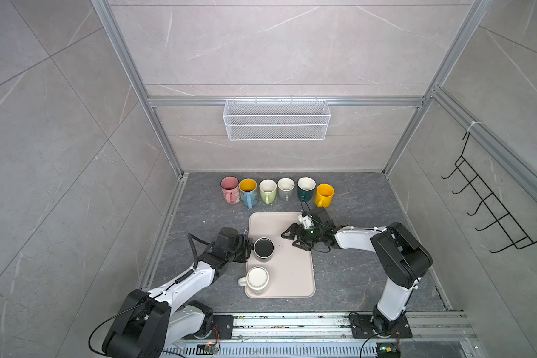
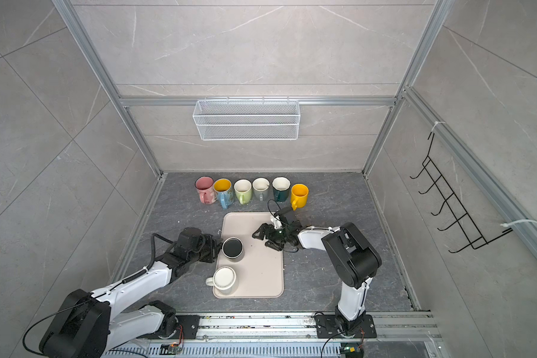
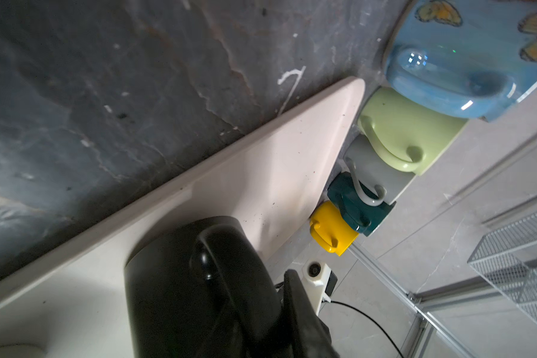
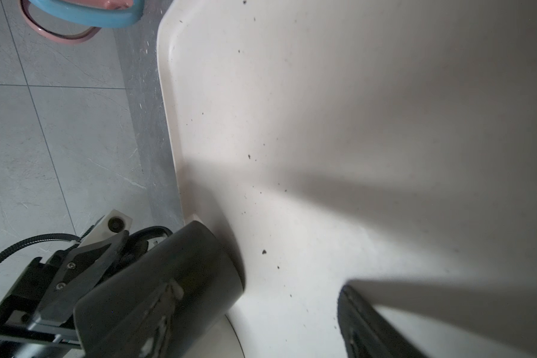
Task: Turn the mug right side up
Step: 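Lift the black mug with the left gripper and tilt it upward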
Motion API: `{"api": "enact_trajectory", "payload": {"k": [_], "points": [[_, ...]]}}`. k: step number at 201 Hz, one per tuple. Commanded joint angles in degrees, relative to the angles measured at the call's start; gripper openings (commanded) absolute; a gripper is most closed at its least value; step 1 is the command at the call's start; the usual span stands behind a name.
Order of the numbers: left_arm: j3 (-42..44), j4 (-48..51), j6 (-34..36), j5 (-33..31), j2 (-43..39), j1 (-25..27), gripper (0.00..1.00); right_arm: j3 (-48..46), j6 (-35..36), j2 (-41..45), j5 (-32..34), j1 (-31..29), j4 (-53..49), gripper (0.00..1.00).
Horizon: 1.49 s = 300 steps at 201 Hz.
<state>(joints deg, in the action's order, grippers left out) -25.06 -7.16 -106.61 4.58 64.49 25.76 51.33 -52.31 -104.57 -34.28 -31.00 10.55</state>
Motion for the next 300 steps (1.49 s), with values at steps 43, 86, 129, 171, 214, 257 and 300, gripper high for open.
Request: {"api": "enact_trajectory", "payload": {"k": [43, 86, 129, 171, 214, 257, 300], "points": [[-3.88, -5.25, 23.24, -5.19, -10.01, -0.45, 0.00, -0.33, 0.40, -0.43, -0.08, -0.37, -0.97, 0.84], [-13.14, 5.53, 44.03, -2.93, -13.59, -0.46, 0.00, -0.28, 0.55, -0.41, -0.17, -0.37, -1.05, 0.84], [-16.26, 5.30, 59.50, 3.89, -14.12, -0.36, 0.00, -0.01, 1.35, 0.32, 0.08, -0.37, -2.62, 0.84], [-14.25, 3.16, 70.42, 6.68, -17.12, -0.04, 0.00, 1.82, 4.97, 2.60, 1.92, -0.37, -8.52, 0.84], [-10.83, -0.54, 79.87, 5.61, -24.01, 0.27, 0.00, 5.97, 11.85, 6.45, 3.98, -0.30, -19.29, 0.84], [-9.59, -1.68, 89.85, 6.47, -27.52, 1.84, 0.00, 9.19, 14.93, 9.65, 3.17, -0.05, -24.48, 0.83], [-9.43, -2.52, 98.85, 2.07, -28.11, 5.55, 0.00, 12.06, 16.94, 12.13, 2.72, 0.45, -28.98, 0.82]]}}
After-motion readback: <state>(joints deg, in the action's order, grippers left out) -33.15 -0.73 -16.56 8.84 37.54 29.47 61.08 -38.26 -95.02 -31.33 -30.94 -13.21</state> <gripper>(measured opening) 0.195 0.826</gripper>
